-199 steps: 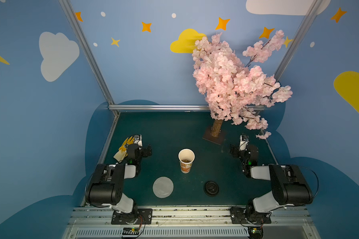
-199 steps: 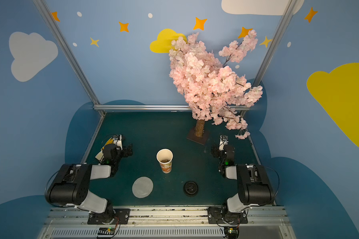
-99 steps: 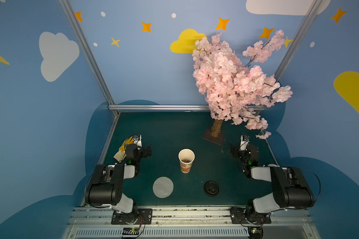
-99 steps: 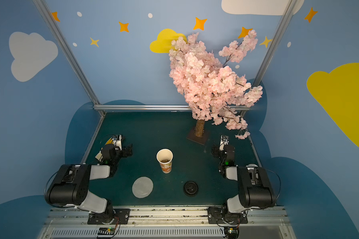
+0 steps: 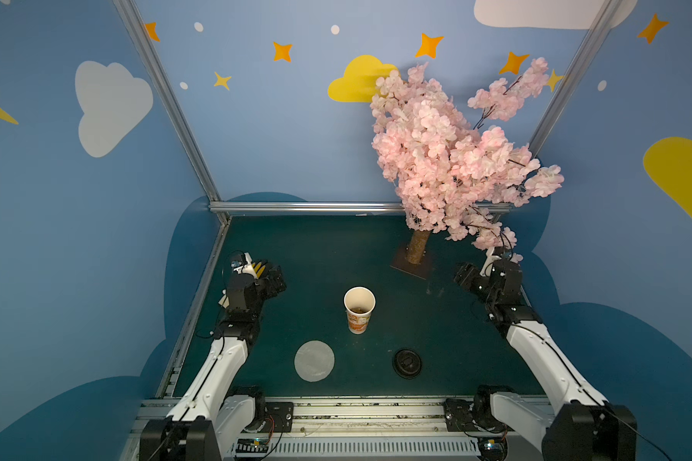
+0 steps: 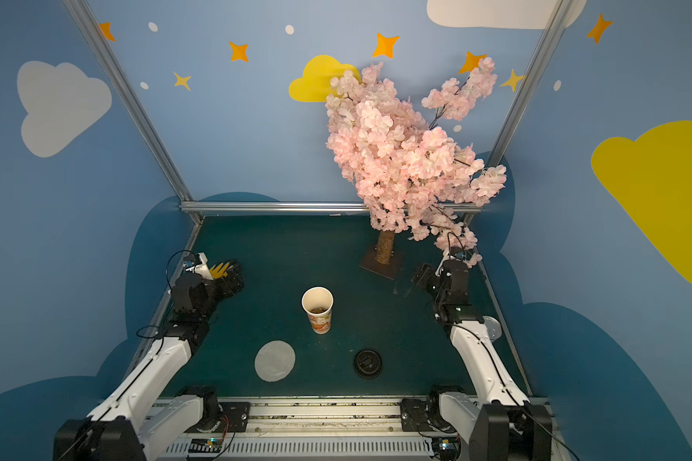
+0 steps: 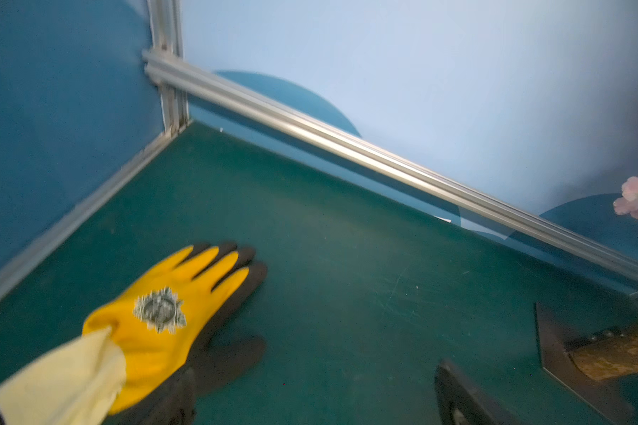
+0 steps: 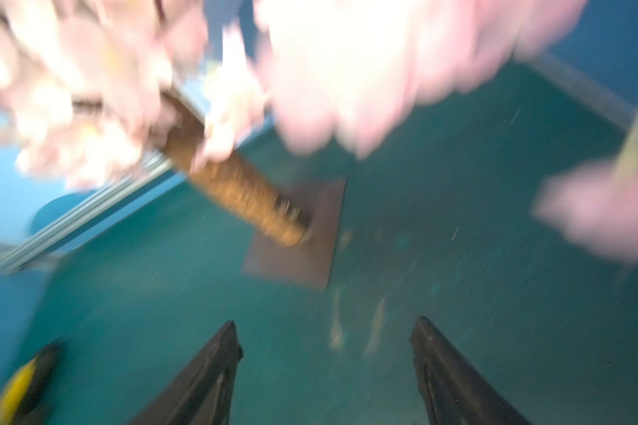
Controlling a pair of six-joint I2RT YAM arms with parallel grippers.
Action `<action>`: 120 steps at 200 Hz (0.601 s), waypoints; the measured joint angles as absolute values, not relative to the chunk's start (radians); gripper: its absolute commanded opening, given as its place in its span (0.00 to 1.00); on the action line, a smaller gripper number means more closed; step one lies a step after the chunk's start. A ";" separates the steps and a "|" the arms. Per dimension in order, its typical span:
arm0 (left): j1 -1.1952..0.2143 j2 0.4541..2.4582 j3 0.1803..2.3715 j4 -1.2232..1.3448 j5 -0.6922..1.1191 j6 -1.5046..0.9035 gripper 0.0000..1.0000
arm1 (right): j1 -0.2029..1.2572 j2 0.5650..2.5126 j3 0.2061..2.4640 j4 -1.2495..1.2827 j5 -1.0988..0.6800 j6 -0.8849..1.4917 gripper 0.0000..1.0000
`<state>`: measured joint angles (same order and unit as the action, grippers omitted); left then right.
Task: Put the leak-proof paper on the milk tea cups
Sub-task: Pick up the leak-proof paper from the center of the board.
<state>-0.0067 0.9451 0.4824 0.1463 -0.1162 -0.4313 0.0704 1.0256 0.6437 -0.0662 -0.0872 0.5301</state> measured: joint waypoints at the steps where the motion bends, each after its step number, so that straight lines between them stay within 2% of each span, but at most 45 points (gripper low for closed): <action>1: -0.007 0.937 0.477 0.135 -0.116 -0.444 1.00 | 0.072 1.022 0.641 -0.071 -0.093 0.534 0.72; 34: -0.005 0.768 0.358 -0.072 -0.052 -0.627 1.00 | 0.211 0.896 0.535 -0.256 -0.231 0.693 0.66; 72: -0.013 0.641 0.286 -0.247 0.107 -0.746 0.99 | 0.474 0.793 0.473 -0.305 -0.297 0.892 0.61; 95: -0.044 0.641 0.286 -0.322 0.198 -0.770 0.95 | 0.674 0.787 0.414 -0.248 -0.263 1.029 0.60; 120: -0.153 0.656 0.282 -0.375 0.244 -0.803 0.95 | 0.896 0.858 0.398 -0.172 -0.161 1.148 0.60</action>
